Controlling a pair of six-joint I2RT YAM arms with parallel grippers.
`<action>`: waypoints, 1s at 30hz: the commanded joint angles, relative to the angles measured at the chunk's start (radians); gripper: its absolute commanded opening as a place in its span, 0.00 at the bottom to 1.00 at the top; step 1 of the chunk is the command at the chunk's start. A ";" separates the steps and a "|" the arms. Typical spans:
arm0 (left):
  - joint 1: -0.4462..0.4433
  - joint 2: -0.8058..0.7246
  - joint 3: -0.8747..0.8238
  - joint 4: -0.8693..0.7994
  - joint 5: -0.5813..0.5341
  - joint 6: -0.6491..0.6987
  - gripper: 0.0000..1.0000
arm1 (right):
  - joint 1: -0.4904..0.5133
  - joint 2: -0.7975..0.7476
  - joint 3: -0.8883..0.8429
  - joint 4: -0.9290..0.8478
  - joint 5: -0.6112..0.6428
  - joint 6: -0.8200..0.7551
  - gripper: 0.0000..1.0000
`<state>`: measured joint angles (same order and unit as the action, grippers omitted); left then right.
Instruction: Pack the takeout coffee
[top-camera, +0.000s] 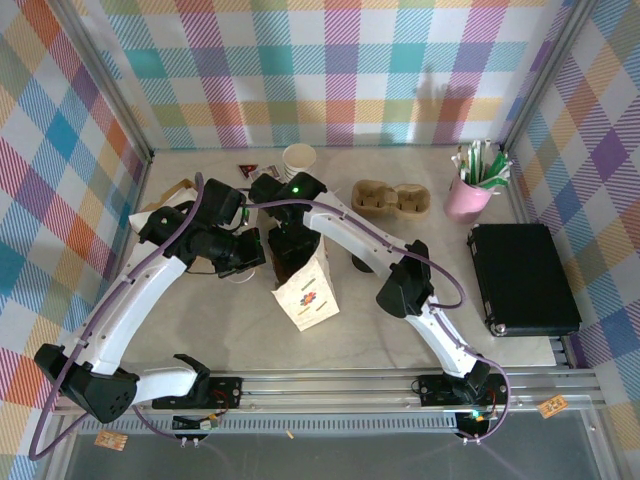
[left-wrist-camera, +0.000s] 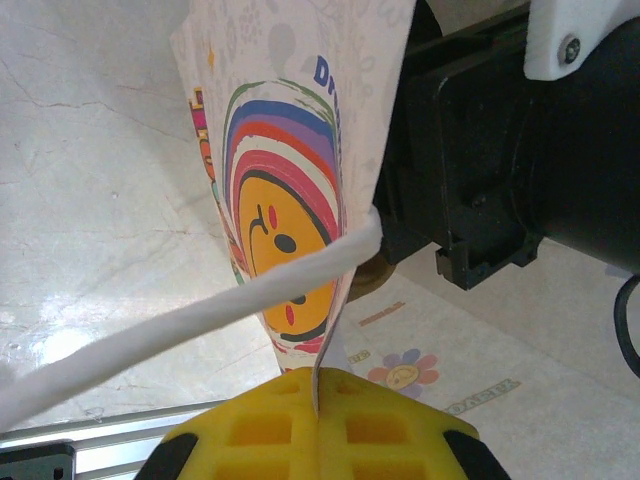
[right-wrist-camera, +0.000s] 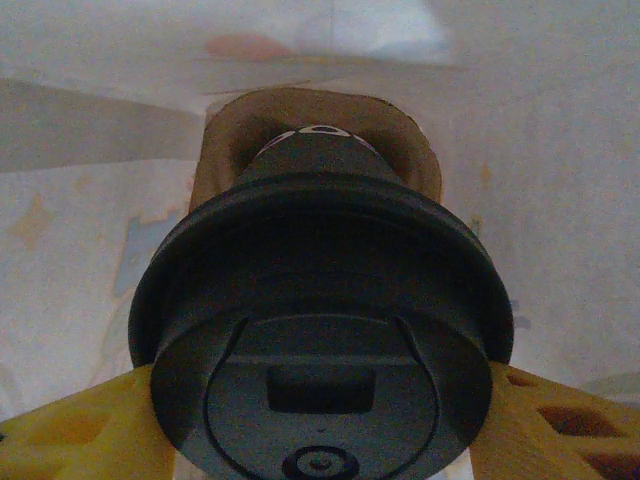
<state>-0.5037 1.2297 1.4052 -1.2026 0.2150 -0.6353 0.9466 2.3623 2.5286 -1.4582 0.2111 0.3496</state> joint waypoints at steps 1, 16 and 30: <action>-0.016 0.007 0.017 -0.058 -0.010 -0.002 0.00 | -0.011 0.053 0.016 0.027 0.003 -0.016 0.48; -0.029 0.022 0.039 -0.063 -0.023 0.003 0.00 | -0.011 0.044 0.017 0.090 0.019 0.017 0.66; -0.028 0.024 0.055 -0.092 -0.050 0.028 0.00 | -0.011 0.019 0.085 0.053 0.029 0.057 0.56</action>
<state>-0.5167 1.2530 1.4391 -1.2087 0.1699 -0.6304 0.9470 2.3772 2.5584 -1.3899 0.2165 0.3958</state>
